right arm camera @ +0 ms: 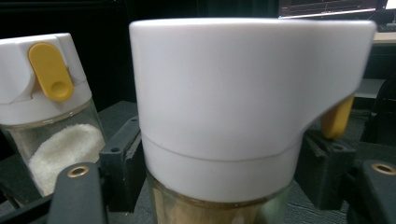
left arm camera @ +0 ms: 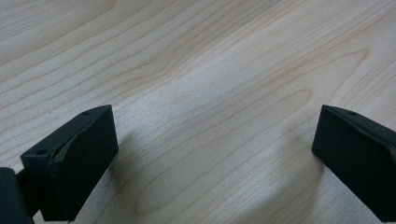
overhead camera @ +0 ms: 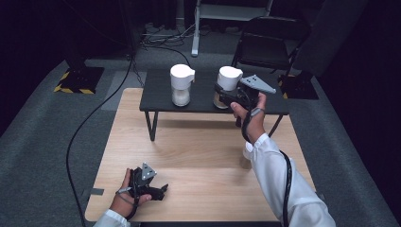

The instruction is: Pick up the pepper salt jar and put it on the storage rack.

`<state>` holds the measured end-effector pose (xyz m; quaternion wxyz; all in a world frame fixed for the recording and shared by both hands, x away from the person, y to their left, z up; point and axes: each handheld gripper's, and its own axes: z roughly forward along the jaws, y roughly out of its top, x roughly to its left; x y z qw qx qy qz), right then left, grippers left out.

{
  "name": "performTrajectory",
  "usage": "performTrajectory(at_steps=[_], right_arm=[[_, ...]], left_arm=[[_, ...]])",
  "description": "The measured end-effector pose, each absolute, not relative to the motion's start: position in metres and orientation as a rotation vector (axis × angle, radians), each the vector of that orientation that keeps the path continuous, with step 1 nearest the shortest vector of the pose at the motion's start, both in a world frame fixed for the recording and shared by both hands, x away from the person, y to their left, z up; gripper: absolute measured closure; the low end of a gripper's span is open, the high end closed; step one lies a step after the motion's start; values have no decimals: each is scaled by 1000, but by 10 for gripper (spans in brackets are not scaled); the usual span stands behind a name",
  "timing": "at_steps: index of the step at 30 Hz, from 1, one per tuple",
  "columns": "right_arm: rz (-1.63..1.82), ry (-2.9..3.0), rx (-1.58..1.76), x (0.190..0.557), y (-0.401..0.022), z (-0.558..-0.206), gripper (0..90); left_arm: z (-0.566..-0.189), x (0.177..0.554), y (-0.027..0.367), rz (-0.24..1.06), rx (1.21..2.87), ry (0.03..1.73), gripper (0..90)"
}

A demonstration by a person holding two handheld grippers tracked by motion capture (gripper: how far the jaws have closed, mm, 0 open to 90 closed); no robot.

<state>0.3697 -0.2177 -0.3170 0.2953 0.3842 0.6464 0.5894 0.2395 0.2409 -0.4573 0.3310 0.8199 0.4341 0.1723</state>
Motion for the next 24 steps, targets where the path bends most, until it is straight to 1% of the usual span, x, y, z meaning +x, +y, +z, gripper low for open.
performTrajectory(at_steps=[13, 17, 21, 22, 24], right_arm=[[1546, 1745, 1028, 372, -214, -318, 184], [1551, 1760, 1024, 374, -216, -318, 177], [1528, 1747, 1045, 374, -212, -320, 112], [1528, 1747, 1045, 374, -212, -320, 112], [1528, 1745, 1055, 374, -212, -320, 84]], left_arm=[[-457, 239, 241, 451, 2144, 1136, 2], [-457, 239, 241, 451, 2144, 1135, 2], [-457, 239, 241, 451, 2143, 1135, 2], [-457, 239, 241, 451, 2143, 1135, 2], [-457, 239, 241, 450, 2144, 1135, 2]])
